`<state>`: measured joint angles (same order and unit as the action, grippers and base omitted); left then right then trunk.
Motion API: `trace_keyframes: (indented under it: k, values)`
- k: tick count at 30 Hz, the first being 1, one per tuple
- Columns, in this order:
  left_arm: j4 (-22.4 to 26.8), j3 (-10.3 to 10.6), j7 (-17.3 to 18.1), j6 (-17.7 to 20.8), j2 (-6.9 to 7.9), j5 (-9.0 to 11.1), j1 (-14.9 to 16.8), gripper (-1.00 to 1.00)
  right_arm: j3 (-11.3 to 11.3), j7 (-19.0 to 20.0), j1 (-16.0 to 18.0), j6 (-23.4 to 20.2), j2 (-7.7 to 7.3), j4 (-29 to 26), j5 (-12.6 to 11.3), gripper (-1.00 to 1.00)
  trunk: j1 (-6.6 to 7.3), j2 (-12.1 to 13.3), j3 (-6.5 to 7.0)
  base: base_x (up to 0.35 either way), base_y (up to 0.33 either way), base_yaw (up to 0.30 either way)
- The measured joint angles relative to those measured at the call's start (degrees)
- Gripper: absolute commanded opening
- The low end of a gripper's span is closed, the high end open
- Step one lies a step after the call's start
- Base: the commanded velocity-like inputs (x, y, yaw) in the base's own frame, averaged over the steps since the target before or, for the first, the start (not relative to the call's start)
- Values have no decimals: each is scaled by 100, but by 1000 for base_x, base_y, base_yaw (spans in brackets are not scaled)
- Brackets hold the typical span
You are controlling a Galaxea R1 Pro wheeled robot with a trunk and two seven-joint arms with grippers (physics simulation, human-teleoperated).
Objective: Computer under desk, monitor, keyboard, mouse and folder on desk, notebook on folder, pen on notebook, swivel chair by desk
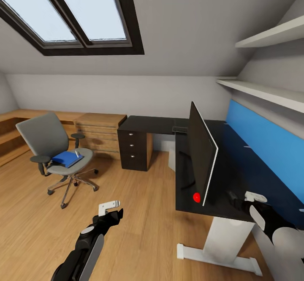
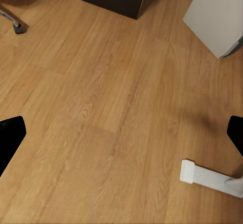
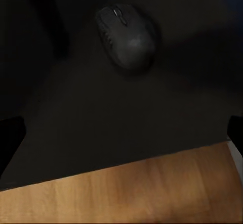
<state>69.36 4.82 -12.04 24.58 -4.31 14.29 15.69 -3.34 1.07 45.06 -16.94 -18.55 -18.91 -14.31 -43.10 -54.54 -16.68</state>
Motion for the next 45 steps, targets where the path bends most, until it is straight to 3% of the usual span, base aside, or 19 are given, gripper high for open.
trace_keyframes:
  k: [15,22,32,45]
  values:
    - [-182,0,4,-8,-1,-12,0,100,0,16,9,-74,-2,-15,-2,100,-1,1,0,132,-78,0]
    - [-185,-1,8,-67,-1,-10,0,100,0,637,9,-86,-96,-20,18,100,-2,1,0,1,0,0]
    - [-192,4,7,-337,-2,-6,0,100,-3,846,9,-95,-215,-18,9,100,-2,1,0,0,-1,0]
    - [-194,0,11,-356,-2,-4,0,100,-4,965,9,-269,-230,-25,1,100,-1,1,0,80,-88,0]
